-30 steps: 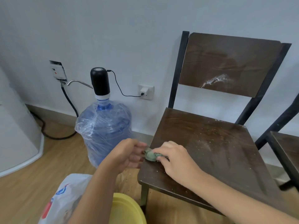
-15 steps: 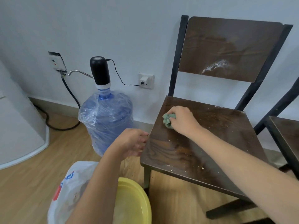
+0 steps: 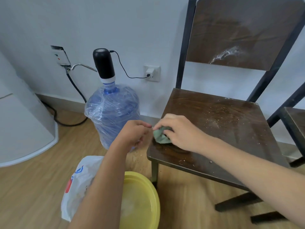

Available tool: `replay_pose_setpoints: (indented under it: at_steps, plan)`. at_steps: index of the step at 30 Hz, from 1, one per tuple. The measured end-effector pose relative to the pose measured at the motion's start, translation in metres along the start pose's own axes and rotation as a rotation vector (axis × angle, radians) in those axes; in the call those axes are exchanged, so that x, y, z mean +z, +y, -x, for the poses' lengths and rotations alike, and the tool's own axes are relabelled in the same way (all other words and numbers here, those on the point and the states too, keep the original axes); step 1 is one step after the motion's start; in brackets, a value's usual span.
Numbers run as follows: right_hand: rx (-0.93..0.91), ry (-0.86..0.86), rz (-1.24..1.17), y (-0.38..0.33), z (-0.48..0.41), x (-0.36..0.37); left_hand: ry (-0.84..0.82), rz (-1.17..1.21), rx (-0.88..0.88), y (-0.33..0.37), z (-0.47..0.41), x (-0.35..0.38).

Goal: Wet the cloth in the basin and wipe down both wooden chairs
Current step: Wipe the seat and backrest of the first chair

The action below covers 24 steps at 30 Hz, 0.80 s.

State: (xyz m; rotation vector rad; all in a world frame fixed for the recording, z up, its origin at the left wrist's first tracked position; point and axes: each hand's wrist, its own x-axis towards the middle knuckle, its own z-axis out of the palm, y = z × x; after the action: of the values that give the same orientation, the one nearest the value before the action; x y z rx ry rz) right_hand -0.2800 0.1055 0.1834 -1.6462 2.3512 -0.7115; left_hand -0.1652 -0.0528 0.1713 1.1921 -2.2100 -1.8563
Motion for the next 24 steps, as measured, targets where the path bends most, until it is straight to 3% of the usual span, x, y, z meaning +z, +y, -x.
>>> replay_pose_setpoints:
  at_steps: [3, 7, 9, 14, 16, 19, 24]
  plan:
    - [-0.126, -0.059, 0.08, -0.019, 0.001, 0.028, 0.043, -0.04, 0.022, -0.004, -0.002, -0.005]
    - [-0.354, -0.252, 0.099, -0.027, 0.051, 0.012, 0.039, -0.03, -0.057, -0.004, -0.004, -0.002]
    - [-0.233, -0.298, 0.045, -0.012, 0.055, -0.012, 0.031, -0.041, -0.056, -0.003, -0.003, 0.003]
    - [0.315, 0.155, 0.029, 0.073, -0.015, -0.064, 0.09, -0.145, 0.09, 0.004, -0.002, 0.021]
    - [0.452, 0.245, 0.027, 0.096, -0.034, -0.067, 0.085, -0.146, 0.106, 0.007, -0.002, 0.027]
    - [0.521, 0.245, 0.033, 0.097, -0.031, -0.044, 0.085, -0.182, 0.116, 0.007, -0.006, 0.031]
    - [0.268, 0.093, 0.059, 0.038, 0.039, -0.016, 0.096, -0.206, 0.105, 0.011, -0.007, 0.033]
